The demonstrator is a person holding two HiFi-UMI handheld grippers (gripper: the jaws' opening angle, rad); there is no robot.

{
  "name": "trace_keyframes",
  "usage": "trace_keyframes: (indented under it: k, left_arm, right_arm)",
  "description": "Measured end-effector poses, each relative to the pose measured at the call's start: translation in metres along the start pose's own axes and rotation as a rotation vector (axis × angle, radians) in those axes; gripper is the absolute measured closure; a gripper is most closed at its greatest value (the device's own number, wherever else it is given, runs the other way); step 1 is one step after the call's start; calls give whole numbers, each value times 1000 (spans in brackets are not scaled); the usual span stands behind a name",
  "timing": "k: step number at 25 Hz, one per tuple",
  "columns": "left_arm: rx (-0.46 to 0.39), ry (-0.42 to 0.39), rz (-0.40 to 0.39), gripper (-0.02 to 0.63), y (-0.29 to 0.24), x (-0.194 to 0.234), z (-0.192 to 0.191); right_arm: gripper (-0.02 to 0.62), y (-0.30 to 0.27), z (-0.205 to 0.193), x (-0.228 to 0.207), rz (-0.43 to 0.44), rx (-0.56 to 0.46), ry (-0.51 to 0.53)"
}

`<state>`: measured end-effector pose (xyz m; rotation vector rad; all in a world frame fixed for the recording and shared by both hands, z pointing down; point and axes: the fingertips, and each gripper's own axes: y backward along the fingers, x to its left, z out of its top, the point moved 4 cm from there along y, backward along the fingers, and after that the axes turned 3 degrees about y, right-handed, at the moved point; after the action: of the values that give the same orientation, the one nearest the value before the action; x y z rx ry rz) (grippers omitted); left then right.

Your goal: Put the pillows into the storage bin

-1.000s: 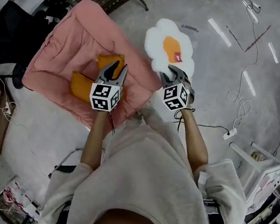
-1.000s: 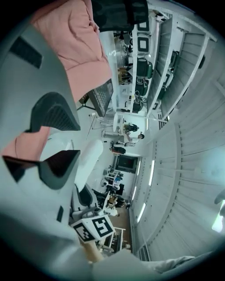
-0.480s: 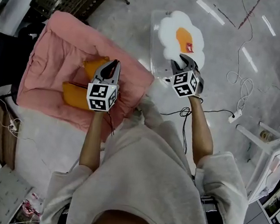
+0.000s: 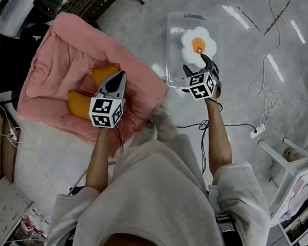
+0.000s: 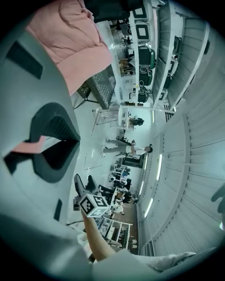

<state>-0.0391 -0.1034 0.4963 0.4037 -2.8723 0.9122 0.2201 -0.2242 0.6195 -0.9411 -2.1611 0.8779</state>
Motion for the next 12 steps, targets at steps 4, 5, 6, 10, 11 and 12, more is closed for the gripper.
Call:
trace_keyframes:
  k: [4,5,6,10,11,12]
  left_arm:
    - [-12,27,37,594,10,9,-1]
    - [-17,34,48,594,13,12,-2]
    - [-21,43,59,594,17,15,-2]
    - [-43,83,118,594,38,31,-9]
    - [-49,95,140,594,46,39,-12]
    - [-55,109,165,594,56,47,-16]
  right_arm:
    - [242,-3,15,18,38,-32,20]
    - [242,-3,20,22,48,-41,22]
    - [242,-4,26,27,58,-53,24]
    - [249,-8,60,52,100,-107,71]
    - [249,-11,72,62,117,-122,92]
    - [249,-14,85,73,138,-136,114]
